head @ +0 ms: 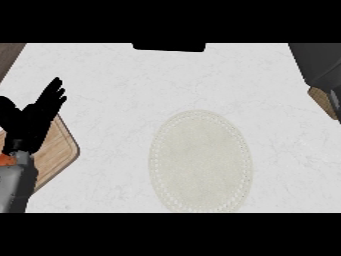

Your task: Pick the croissant from the placemat and place it in the basket

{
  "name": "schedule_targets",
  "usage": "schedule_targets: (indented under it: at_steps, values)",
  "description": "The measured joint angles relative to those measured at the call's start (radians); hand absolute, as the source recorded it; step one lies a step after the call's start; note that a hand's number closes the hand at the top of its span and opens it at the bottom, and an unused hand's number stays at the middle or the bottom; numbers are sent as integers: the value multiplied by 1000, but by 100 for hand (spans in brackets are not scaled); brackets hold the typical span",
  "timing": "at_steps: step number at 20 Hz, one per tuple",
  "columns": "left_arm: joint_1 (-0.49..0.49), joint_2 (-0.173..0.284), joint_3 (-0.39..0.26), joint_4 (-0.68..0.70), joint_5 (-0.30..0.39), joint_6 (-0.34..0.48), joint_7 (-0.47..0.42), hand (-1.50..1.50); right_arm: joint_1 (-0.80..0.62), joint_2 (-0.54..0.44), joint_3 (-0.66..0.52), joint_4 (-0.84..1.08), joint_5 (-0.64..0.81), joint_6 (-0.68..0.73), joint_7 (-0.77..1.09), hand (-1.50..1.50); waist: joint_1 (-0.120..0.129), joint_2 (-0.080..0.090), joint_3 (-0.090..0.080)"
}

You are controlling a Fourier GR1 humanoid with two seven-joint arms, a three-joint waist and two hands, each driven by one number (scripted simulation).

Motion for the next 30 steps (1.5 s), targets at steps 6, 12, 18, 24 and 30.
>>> schedule_targets:
  at_steps: [6, 12, 18, 24, 30]
  values:
    - [2, -8, -7, -5, -10, 8, 3, 0, -29, -112, -2, 94, 53, 18, 6, 150, 2, 3, 0]
    - [-3, -12, -6, -12, -12, 14, 13, 0, -8, -194, -7, 147, 82, 20, 5, 150, -4, 2, 0]
    - [5, -2, 11, 12, -12, 5, -12, 0, 58, -237, -30, 148, 70, 2, -22, 150, -18, -3, 1]
    - [6, 1, 21, 18, -11, 1, -16, 0, 163, -276, -70, 117, 27, -40, -93, 150, -26, -6, 2]
    - [-3, -5, 24, 31, -14, 3, -19, 0, 246, -311, -100, 90, 7, -99, -130, -150, -29, -6, 2]
